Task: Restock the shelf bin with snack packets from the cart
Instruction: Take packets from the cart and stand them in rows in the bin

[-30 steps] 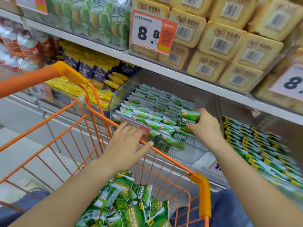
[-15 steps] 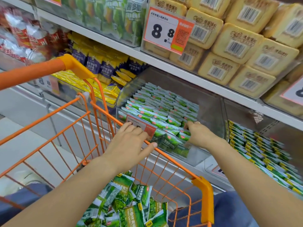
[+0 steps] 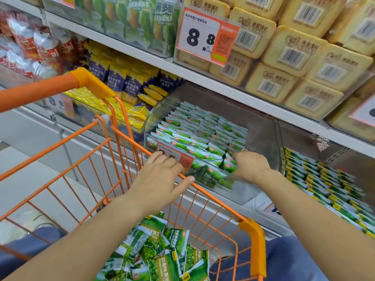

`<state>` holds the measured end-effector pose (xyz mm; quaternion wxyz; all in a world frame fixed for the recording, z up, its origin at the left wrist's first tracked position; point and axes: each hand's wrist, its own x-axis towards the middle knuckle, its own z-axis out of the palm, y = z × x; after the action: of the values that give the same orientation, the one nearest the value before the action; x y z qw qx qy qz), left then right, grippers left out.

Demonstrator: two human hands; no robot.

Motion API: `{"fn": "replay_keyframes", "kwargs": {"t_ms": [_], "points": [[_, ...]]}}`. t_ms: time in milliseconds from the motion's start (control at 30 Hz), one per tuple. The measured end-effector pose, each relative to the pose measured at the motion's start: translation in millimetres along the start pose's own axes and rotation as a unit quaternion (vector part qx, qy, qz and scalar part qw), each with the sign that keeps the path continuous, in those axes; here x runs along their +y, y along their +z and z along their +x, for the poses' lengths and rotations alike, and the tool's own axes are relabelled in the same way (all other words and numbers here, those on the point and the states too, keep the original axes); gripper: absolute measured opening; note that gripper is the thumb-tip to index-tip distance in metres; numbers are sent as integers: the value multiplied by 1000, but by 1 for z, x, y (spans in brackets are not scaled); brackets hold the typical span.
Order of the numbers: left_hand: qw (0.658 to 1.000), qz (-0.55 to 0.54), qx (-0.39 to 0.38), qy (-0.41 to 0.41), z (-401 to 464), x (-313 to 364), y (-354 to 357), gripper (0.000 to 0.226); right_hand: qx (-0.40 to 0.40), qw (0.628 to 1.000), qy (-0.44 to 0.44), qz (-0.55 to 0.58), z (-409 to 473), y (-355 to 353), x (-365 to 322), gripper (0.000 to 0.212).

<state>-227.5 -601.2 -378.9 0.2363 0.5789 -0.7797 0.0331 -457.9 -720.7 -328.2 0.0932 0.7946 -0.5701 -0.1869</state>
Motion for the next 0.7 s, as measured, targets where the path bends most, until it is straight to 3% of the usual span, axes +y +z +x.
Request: {"fn": "replay_keyframes", "kwargs": {"t_ms": [167,433,533,633,700], "points": [[1000,-1,4,2,0,0,1,55,55,998,2,10,0,-1,-5,49],[1000,2,-4,3,4,0,-5,61,29,999,9,37,0,-5,-1,69],[997,3,-73,-7,8,1,-14,66,151,988,-8,29,-21,-23,-7,52],[996,-13,-92,-9,13,-4,-35,48,317,932,-131,113,-56,-36,-33,29],[998,-24,-66,6,10,-6,-56,36,339,901,-225,149,-82,-38,-57,23]]}}
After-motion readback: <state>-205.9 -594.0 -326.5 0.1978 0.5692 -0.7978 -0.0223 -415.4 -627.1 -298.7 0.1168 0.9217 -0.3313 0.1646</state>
